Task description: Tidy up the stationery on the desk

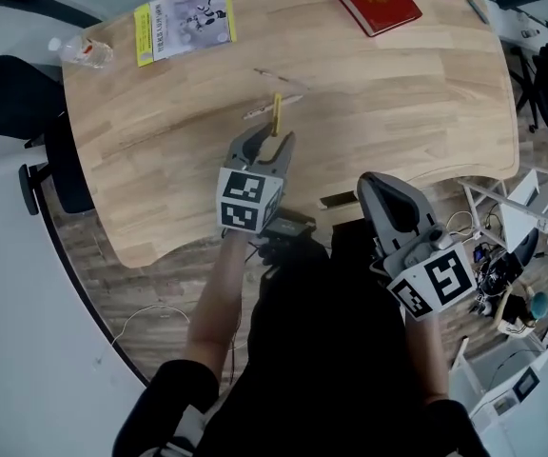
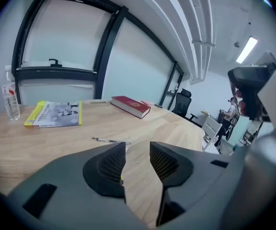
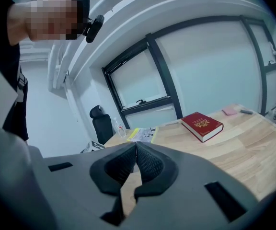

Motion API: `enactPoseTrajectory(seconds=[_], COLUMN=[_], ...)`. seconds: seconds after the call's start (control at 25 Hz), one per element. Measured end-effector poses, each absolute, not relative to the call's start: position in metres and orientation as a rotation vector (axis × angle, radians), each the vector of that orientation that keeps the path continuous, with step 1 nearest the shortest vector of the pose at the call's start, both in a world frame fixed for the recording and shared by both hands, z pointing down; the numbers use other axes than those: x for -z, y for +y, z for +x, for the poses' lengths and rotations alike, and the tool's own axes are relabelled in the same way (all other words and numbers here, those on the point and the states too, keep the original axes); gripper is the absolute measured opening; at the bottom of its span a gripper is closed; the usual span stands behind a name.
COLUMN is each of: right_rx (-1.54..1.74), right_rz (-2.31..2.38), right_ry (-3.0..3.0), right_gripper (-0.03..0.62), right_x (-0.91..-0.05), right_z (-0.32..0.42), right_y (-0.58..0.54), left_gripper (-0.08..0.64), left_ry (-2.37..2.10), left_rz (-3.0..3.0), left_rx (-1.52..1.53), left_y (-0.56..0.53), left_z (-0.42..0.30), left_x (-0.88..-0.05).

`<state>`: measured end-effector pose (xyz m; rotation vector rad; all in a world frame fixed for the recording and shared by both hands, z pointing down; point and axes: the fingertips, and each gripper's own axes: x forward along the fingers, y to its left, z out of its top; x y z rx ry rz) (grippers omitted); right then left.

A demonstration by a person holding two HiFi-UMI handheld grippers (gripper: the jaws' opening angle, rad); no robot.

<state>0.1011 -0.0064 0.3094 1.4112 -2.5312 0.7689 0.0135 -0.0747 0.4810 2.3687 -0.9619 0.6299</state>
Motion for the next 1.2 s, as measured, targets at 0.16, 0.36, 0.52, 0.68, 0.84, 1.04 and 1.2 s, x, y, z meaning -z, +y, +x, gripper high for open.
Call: enactPoseTrajectory(seconds=[0.16,0.36,0.52,0.68,0.84,1.04,1.2], right_rx=[-0.786,-0.801,-0.821,-0.837,-0.849,-0.843,-0.848], right_rz=[1.386,1.379,1.375,1.375,1.355,1.364,1.375], right_ry=[-2.514,-2.497,-2.481,-2.465,-2.45,-2.442,-2.432], right_gripper=[0.021,0.021,0.021,0.021,0.021,0.021,0.021], right_x=[-0.319,-0.326,-0.332,-0.337,-0.342,-0.341,-0.342], right_z=[0.102,0.108,0.112,0.118,0.12,0.122,0.124], right_y=[-0.012,-0.02,-0.021,-0.022,-0.018,-0.019,-0.016], left_gripper=[0.166,0.166,0.164,0.164,0.161,0.141,0.098], left_ry=[-0.995,-1.043,-1.035,-1.071,-1.105,-1.118,-1.122], left_rz=[2.372,2.293,2.218,2.173,2.133,2.112,2.106], left_rx=[-0.741,-0.903,-0.934,-0.929,-0.944,-0.99,-1.01], left_y=[-0.088,-0.094,-0.094,-0.096,-0.095,-0.095,-0.096], left_z=[0.019,0.012,0.012,0.01,0.008,0.008,0.006], left_x=[-0.508,-0.55,-0.573,-0.585,-0.594,-0.606,-0.608])
